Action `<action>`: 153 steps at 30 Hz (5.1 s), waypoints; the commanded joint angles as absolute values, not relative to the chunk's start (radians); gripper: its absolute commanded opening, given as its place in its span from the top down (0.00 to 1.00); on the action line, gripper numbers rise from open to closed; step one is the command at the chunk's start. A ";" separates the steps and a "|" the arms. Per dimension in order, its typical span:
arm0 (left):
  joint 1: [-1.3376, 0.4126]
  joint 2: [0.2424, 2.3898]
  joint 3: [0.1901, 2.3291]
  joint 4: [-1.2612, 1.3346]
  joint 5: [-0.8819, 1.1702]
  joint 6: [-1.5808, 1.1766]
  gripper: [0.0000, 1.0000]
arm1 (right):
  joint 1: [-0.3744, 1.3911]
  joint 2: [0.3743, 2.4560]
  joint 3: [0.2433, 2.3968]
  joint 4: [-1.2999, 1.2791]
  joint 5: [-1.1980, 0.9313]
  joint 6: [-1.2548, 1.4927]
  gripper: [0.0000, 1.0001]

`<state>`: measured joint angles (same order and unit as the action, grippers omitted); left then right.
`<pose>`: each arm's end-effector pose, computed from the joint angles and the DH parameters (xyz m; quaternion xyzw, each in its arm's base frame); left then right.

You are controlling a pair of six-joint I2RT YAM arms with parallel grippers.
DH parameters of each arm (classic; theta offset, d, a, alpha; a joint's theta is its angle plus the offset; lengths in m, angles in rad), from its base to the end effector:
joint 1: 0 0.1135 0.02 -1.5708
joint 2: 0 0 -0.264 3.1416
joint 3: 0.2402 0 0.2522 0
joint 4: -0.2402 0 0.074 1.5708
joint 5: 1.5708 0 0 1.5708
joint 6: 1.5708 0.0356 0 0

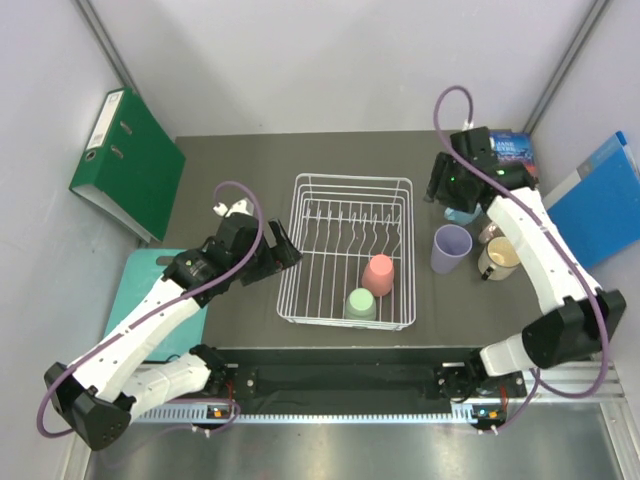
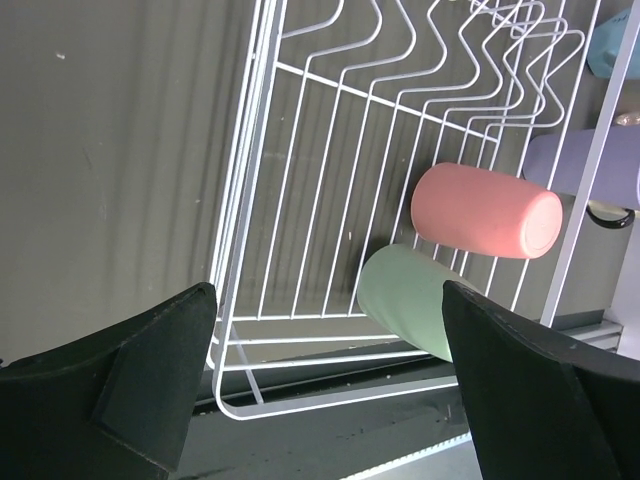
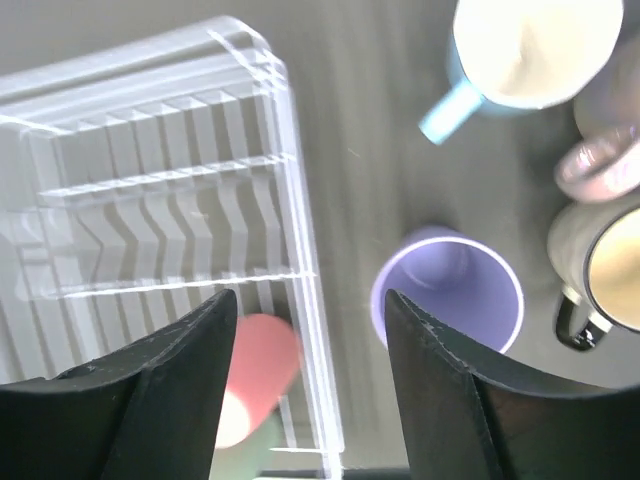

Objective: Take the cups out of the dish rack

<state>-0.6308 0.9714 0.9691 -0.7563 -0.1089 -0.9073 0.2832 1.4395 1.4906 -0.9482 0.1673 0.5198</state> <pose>0.1602 -0.1122 0.3157 -0.1477 0.9056 -0.2384 0.3182 0.2850 0.0768 0.3624 0.1384 0.9307 0.0561 0.3340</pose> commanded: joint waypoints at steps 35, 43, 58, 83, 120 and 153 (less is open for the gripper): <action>-1.092 1.769 1.562 -0.611 -0.285 -0.453 0.01 | 0.288 0.549 0.980 -0.726 -0.290 0.491 0.27; -1.091 1.864 1.597 -0.606 -0.281 -0.472 0.01 | 0.288 0.555 1.006 -0.775 -0.287 0.448 0.26; -1.091 1.847 1.608 -0.640 -0.379 -0.503 0.63 | 0.293 0.546 1.023 -0.784 -0.241 0.445 0.26; -0.724 1.006 0.959 0.238 0.436 -1.079 1.00 | 0.295 0.505 0.896 -0.408 -0.420 0.790 0.31; -0.842 1.137 0.845 0.493 0.512 -1.189 1.00 | 0.652 0.756 0.870 0.045 -0.416 0.951 0.29; -0.735 1.011 0.931 0.272 0.233 -1.072 1.00 | 0.618 0.741 0.900 -0.064 -0.357 0.875 0.25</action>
<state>-0.7338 1.0389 0.8700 0.1936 0.2409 -1.0748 0.6113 0.7376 0.8913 -0.0814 -0.3641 0.9161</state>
